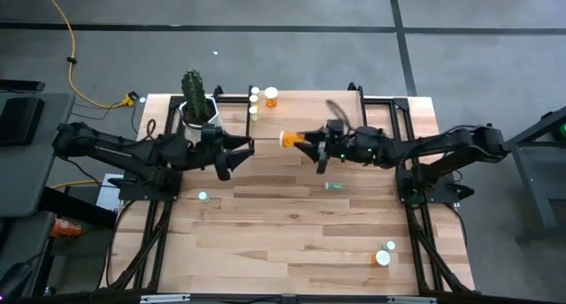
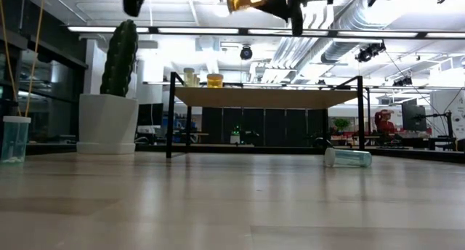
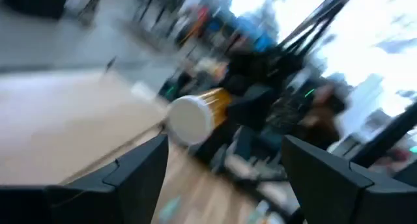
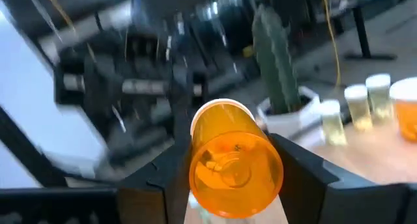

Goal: Pick and place medicine bottles onto shelf by color
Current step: Align the left orange pill bottle with the other yellow pill bottle on the shelf

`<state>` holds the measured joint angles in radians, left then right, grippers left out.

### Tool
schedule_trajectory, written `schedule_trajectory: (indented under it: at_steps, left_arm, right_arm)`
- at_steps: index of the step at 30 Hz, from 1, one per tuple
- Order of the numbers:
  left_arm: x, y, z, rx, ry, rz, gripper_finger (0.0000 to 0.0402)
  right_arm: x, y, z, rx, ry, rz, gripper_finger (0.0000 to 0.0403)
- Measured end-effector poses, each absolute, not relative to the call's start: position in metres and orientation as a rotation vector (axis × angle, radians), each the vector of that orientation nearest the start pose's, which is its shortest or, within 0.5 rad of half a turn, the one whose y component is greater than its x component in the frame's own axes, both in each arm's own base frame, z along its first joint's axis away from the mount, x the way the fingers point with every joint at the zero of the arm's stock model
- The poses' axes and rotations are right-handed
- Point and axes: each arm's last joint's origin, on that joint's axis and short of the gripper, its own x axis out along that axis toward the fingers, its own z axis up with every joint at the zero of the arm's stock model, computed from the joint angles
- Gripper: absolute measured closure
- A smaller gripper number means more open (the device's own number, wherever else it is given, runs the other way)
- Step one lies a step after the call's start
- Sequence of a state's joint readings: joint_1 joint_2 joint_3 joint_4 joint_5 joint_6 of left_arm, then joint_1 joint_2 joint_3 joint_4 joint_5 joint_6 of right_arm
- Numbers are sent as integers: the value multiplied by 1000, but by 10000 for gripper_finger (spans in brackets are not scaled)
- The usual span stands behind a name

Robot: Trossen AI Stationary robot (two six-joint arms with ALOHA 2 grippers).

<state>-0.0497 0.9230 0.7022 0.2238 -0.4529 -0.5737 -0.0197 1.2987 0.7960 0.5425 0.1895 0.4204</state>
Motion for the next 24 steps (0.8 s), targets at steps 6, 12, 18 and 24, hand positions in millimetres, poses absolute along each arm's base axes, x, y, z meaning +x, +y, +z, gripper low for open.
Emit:
schedule_trajectory:
  at_steps: [6, 12, 18, 24]
  left_arm:
    - [219, 6, 321, -392, -268, 436, 115]
    - [238, 16, 325, -349, -470, 434, 115]
    - [253, 24, 329, -335, -553, 374, 115]
    - [260, 28, 351, -286, -609, 332, 115]
  right_arm:
    - [292, -22, 309, 488, -409, -161, 229]
    - [307, -31, 337, 479, -620, -129, 229]
    - [331, -33, 363, 427, -663, -21, 229]
    - [352, -32, 379, 416, -657, 71, 229]
